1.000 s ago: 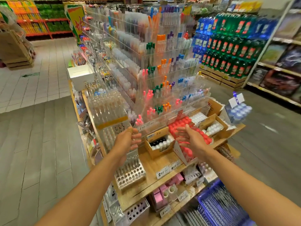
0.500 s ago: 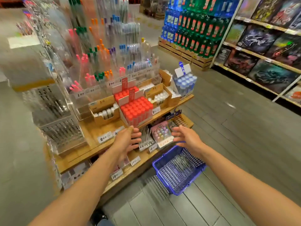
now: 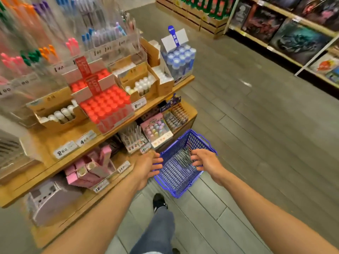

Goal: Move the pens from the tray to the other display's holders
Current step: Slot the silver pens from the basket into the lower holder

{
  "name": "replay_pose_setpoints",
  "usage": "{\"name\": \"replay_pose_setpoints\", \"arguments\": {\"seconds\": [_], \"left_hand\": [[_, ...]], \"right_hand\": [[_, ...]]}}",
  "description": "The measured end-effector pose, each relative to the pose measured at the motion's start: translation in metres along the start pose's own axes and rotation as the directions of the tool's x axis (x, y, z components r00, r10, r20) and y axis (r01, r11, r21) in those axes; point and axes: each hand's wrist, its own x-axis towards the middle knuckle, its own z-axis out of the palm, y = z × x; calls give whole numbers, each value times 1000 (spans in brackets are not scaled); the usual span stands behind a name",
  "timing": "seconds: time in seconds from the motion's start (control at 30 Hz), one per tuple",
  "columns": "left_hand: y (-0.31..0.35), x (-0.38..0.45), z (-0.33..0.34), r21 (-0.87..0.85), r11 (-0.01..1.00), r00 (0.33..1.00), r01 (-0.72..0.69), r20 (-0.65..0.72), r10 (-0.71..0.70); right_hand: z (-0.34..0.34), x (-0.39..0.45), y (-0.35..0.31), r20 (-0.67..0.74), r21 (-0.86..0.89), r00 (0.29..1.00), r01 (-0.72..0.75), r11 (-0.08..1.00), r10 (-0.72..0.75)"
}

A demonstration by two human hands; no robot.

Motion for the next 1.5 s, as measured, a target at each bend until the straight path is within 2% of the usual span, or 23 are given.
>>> {"name": "replay_pose_setpoints", "arguments": {"seconds": [0.23, 0.47, 0.7, 0.87, 1.1, 1.23, 1.4, 1.5], "left_hand": [[-18, 124, 50, 52, 989, 990, 135, 31, -137], [-96, 260, 80, 28, 971, 971, 238, 15, -238], [-201, 407, 104, -55, 959, 961, 276, -7, -277], [-262, 505, 118, -118, 959, 966, 256, -5, -258], [-315, 591, 120, -217, 955, 977, 203, -20, -212], [-321, 605, 117, -239, 957, 983, 164, -43, -179], [-322, 597, 113, -245, 956, 984, 163, -29, -176], [-327, 592, 107, -264, 950, 978, 165, -85, -193]], "right_hand": [[-12, 108, 58, -47, -9, 997, -68, 998, 68], [-10, 232, 156, -78, -131, 986, -158, 979, 149], [6, 382, 295, -52, -412, 987, -162, 897, 154], [30, 478, 382, -44, -647, 992, -117, 753, 116], [53, 568, 455, -6, -842, 995, -60, 536, 102], [61, 589, 475, 23, -928, 995, -13, 373, 94], [65, 590, 478, 35, -970, 992, 5, 244, 119], [67, 590, 478, 39, -978, 991, 11, 209, 129]]}}
